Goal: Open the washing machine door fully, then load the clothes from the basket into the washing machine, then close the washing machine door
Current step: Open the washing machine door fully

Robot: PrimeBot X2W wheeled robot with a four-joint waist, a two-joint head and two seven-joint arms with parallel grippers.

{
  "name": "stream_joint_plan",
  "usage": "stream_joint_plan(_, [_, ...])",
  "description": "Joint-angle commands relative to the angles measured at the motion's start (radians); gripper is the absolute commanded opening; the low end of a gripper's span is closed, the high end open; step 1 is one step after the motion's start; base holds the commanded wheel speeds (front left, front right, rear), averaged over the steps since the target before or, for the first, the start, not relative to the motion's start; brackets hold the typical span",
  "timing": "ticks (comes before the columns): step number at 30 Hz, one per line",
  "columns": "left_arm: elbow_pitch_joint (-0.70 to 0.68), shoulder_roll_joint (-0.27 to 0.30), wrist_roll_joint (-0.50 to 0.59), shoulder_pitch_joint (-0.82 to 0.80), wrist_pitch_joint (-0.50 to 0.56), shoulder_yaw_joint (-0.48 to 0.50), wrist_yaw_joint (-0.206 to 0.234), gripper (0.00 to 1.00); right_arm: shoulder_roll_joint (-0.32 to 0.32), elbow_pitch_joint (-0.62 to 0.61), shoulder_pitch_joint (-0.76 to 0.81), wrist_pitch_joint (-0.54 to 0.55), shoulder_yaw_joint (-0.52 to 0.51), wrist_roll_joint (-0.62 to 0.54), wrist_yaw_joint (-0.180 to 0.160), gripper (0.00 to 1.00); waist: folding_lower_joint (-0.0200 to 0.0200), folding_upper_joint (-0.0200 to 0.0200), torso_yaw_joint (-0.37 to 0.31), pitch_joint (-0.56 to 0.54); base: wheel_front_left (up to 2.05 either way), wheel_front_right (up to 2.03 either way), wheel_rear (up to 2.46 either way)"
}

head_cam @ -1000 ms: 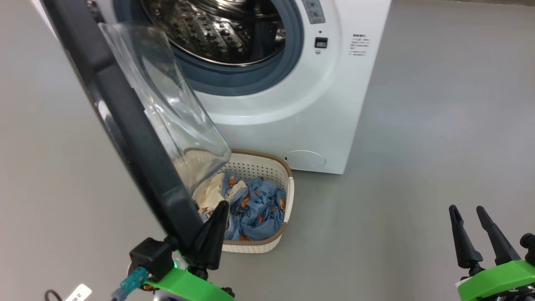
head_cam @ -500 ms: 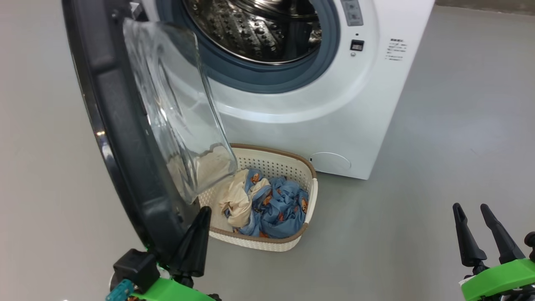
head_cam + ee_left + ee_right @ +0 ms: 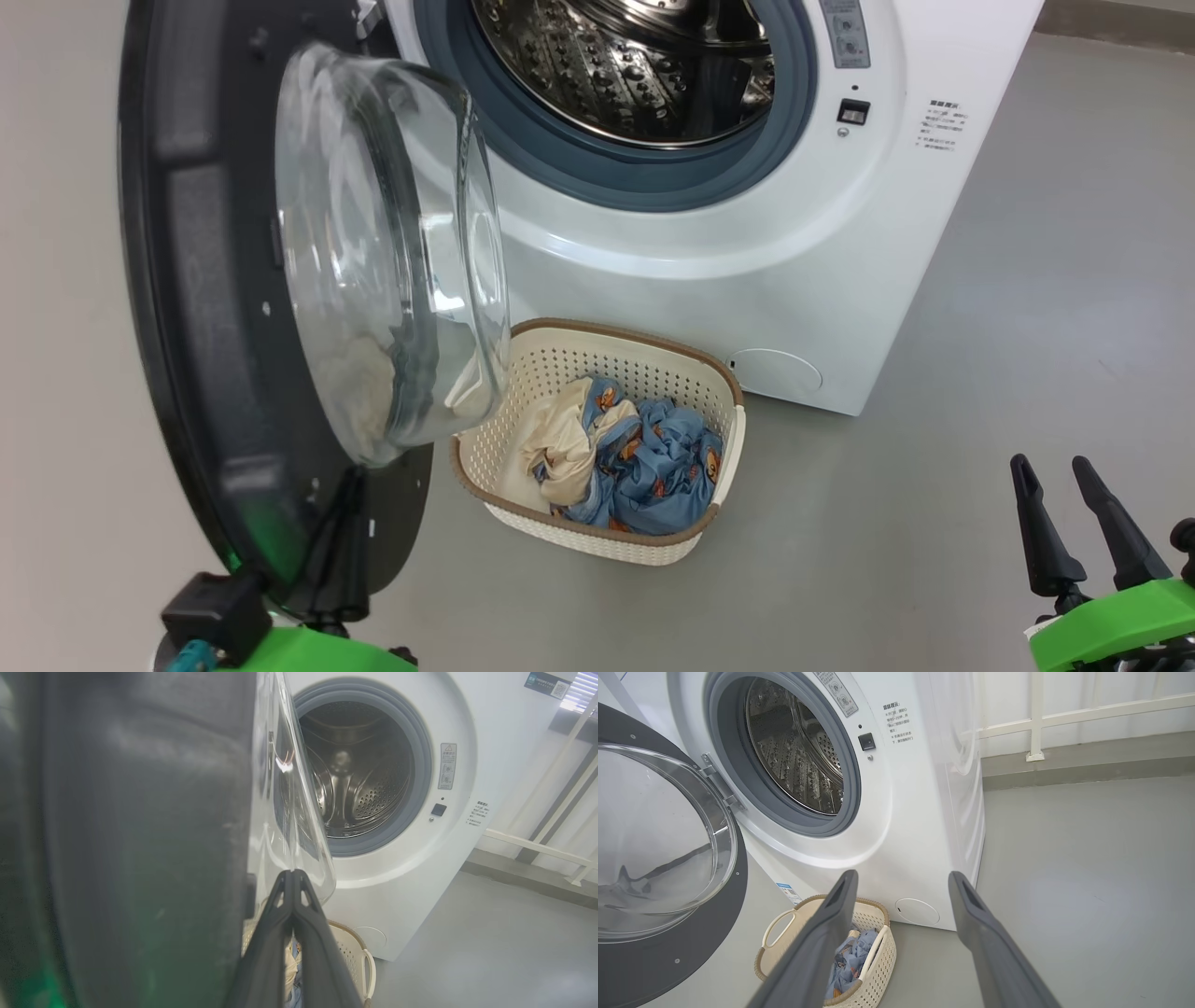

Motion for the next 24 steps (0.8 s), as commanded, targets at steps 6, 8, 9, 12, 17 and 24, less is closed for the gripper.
stream_joint_plan(6, [-0.019, 0.055, -0.001, -0.004, -0.014, 0.104, 0.040, 0.00, -0.011, -0.019, 0.006, -0.013, 0.025, -0.009, 0.001, 1.00, 0.0000, 0.0000, 0.008, -0.012, 0.00, 0.00, 0.00])
stream_joint_plan(8, [-0.016, 0.060, -0.001, -0.004, -0.014, 0.112, 0.043, 0.00, -0.010, -0.018, 0.006, -0.013, 0.026, -0.009, 0.001, 1.00, 0.0000, 0.0000, 0.008, -0.014, 0.00, 0.00, 0.00])
stream_joint_plan(9, [-0.012, 0.064, -0.003, -0.005, -0.014, 0.122, 0.047, 0.00, -0.009, -0.018, 0.008, -0.013, 0.026, -0.009, 0.001, 1.00, 0.0000, 0.0000, 0.008, -0.016, 0.00, 0.00, 0.00])
stream_joint_plan(12, [0.006, 0.082, -0.008, -0.011, -0.014, 0.153, 0.053, 0.00, -0.006, -0.018, 0.013, -0.013, 0.028, -0.008, 0.001, 1.00, 0.0000, 0.0000, 0.006, -0.021, 0.00, 0.00, 0.00])
stream_joint_plan(17, [0.030, 0.106, -0.008, -0.034, -0.014, 0.199, 0.059, 0.00, -0.005, -0.017, 0.019, -0.013, 0.025, -0.004, 0.001, 1.00, 0.0000, 0.0000, 0.002, -0.021, 0.00, 0.00, 0.00])
stream_joint_plan(24, [0.079, 0.122, -0.009, -0.078, -0.014, 0.271, 0.060, 0.00, -0.004, -0.017, 0.018, -0.013, 0.022, -0.002, 0.001, 1.00, 0.0000, 0.0000, -0.003, -0.008, 0.00, 0.00, 0.00])
